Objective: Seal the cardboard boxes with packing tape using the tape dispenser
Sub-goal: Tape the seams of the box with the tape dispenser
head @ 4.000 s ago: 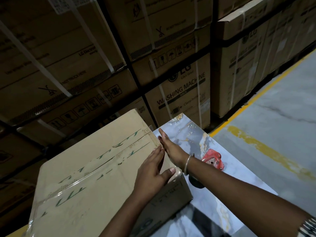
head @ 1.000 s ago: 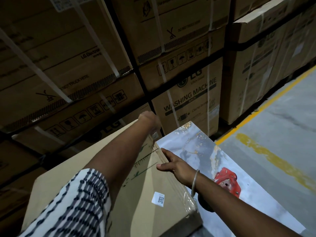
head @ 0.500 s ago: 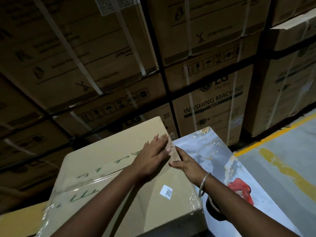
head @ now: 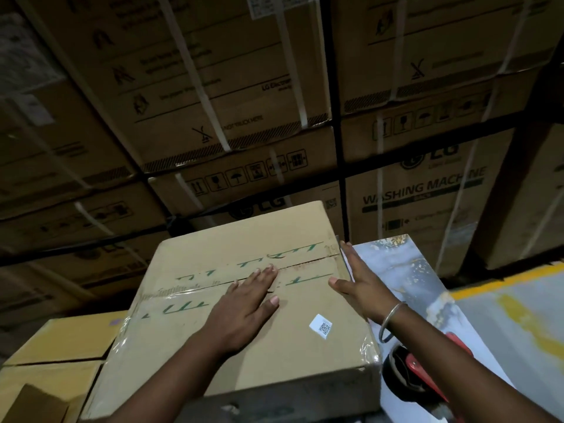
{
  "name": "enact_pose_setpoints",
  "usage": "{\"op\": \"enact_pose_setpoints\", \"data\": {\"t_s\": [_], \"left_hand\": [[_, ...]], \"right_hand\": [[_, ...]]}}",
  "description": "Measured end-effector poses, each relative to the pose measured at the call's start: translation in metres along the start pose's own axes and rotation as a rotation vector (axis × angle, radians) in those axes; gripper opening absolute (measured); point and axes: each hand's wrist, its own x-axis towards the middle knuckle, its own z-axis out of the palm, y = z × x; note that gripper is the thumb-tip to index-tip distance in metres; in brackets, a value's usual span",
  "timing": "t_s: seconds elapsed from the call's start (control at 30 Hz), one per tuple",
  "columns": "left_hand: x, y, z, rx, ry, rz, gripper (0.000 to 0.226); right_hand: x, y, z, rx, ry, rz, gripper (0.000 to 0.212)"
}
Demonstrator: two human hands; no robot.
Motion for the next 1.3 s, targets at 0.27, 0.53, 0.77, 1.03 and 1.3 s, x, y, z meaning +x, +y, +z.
{"op": "enact_pose_setpoints", "data": {"t_s": [0.27,0.53,0.77,1.03,1.3], "left_hand": [[-0.004,-0.007,-0.005,-0.068,0.027,-0.012,0.060],[-0.033,-0.058,-0.023,0.078,0.122,0.012,0.063],[-0.047,-0.137,-0.030,0.114,0.239,0.092,0.071],[-0.041,-0.150,-0.019,0.082,0.273,0.138,0.076],[-0.043,-0.146,-0.022,0.122,0.269,0.105,0.072]], "right_hand": [[0.002,-0.044,0.011,-0.977,-0.100,-0.027,0.066],[-0.001,-0.067,0.028,-1.318,-0.049,0.070,0.064],[0.001,-0.071,0.060,-1.349,-0.005,0.171,0.065],[-0.002,-0.085,0.117,-1.259,0.127,0.254,0.049],[0.001,-0.088,0.176,-1.184,0.265,0.262,0.057]]}}
